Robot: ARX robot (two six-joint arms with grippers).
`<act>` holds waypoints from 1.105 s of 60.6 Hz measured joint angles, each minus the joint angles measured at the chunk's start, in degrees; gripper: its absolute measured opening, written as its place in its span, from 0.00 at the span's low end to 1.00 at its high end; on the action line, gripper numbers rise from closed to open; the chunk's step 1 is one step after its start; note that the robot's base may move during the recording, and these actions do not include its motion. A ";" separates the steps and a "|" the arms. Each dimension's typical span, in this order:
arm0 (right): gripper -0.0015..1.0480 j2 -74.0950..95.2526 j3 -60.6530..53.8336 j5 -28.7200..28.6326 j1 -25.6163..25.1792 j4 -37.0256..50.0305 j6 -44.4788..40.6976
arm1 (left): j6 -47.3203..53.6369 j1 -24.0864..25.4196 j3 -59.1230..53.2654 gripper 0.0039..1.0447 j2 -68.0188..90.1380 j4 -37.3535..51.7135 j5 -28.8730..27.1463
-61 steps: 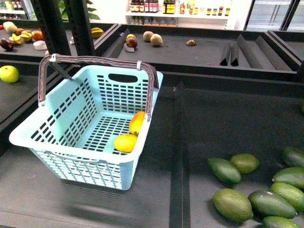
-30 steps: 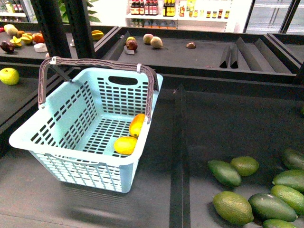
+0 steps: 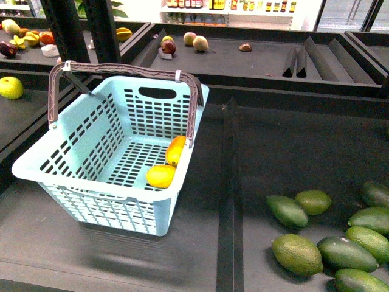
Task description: Pick lemon and mango into basket
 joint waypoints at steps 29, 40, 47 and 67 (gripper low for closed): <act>0.92 0.00 0.00 0.00 0.00 0.00 0.00 | 0.02 0.00 0.02 0.03 -14.16 -14.40 0.00; 0.92 0.00 0.00 0.00 0.00 0.00 0.00 | 0.02 0.00 0.02 0.03 -14.19 -14.45 0.00; 0.92 0.00 0.00 0.00 0.00 0.00 0.00 | 0.02 0.00 0.02 0.03 -14.19 -14.45 0.00; 0.92 0.00 0.00 0.00 -0.02 0.00 0.00 | 0.02 0.00 0.02 0.32 -14.19 -14.45 0.00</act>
